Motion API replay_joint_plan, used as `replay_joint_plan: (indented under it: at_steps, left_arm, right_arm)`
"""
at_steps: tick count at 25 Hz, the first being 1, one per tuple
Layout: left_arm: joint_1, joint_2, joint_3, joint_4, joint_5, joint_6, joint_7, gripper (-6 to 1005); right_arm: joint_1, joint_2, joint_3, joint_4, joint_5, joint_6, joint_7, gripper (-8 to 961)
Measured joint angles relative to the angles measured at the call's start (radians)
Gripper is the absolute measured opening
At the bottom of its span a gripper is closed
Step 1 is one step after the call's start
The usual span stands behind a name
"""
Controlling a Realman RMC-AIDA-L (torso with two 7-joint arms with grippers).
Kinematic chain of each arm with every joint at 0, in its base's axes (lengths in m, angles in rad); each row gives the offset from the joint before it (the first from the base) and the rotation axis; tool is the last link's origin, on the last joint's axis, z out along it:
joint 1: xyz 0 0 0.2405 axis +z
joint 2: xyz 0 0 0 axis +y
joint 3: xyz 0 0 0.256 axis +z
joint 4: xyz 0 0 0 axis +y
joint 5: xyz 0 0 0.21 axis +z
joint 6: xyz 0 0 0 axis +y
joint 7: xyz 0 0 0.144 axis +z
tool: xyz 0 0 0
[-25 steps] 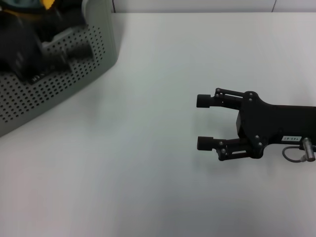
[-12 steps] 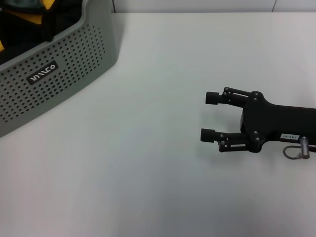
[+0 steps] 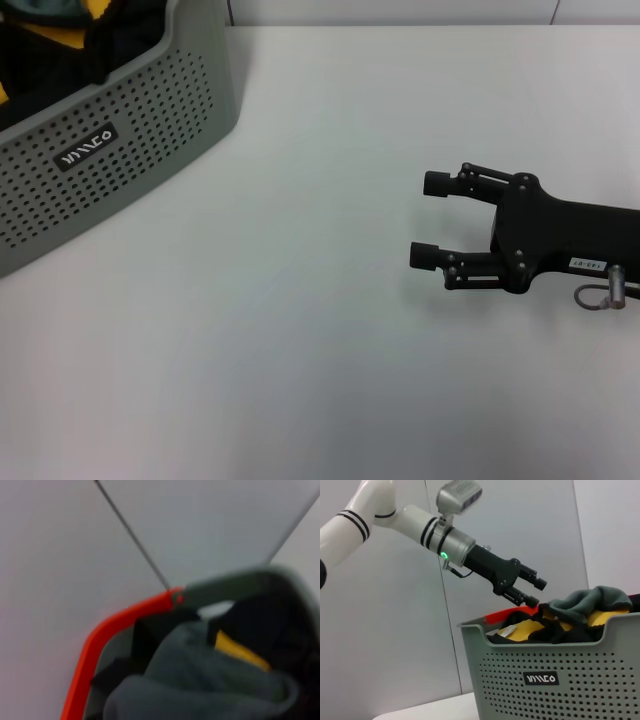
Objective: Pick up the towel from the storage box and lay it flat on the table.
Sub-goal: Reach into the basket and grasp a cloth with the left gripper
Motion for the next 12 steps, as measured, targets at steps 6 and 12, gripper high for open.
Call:
replay_joint_plan:
  at_steps: [6, 12]
  left_arm:
    - [-0.001, -0.053, 0.056, -0.021, 0.122, -0.168, 0.0, 705]
    - [-0.006, -0.065, 0.113, -0.072, 0.205, -0.248, -0.009, 705]
  right_arm:
    - [-0.002, 0.001, 0.0, 0.0, 0.0, 0.018, -0.003, 871]
    - [-0.012, 0.002, 0.001, 0.0, 0.001, 0.023, -0.004, 870]
